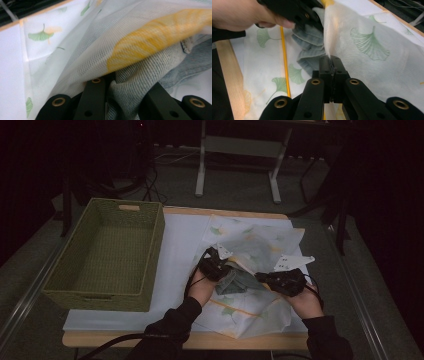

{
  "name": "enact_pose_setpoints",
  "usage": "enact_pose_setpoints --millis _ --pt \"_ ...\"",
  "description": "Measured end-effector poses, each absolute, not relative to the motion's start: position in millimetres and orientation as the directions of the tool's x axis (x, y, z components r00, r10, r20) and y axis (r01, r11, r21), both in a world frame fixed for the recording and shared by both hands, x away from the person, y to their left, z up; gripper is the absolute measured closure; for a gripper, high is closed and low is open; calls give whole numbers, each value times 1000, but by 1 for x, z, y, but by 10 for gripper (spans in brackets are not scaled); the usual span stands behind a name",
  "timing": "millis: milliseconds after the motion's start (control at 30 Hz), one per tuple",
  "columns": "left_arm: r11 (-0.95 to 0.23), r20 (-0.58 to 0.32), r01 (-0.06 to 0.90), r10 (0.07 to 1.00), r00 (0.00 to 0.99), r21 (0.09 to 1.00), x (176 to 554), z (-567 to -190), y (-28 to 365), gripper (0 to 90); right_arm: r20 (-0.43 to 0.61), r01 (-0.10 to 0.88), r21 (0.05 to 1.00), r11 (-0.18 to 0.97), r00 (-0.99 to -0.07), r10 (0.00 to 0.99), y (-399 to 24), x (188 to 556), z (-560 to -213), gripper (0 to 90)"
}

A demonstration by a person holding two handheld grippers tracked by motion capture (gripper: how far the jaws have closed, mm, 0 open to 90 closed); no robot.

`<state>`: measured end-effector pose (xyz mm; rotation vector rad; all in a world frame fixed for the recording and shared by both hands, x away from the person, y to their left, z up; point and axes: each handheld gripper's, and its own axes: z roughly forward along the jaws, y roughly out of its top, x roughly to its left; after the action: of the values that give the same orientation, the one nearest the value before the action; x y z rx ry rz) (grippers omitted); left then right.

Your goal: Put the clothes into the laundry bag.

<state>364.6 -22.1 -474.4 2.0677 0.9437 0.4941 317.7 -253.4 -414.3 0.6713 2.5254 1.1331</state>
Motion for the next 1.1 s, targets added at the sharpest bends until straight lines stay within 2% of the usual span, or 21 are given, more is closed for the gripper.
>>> enact_pose_setpoints --millis 267,367,467,667,1100 --pt "-508 65 472 726 684 720 372 -491 -17 801 -66 298 754 586 -853 519 -252 317 -418 894" --pt "-543 101 448 708 699 710 368 -486 -17 697 -65 298 754 585 -853 519 -252 317 -418 894" --pt "-548 84 445 691 718 708 363 -480 -13 589 -65 297 757 582 -853 519 -252 317 -417 894" --pt "-569 86 423 661 745 705 348 -472 -1 502 -58 300 763 573 -851 522 -255 314 -417 894" --pt "-584 91 419 650 755 695 317 -466 34 493 -34 327 759 563 -844 535 -272 300 -425 893"
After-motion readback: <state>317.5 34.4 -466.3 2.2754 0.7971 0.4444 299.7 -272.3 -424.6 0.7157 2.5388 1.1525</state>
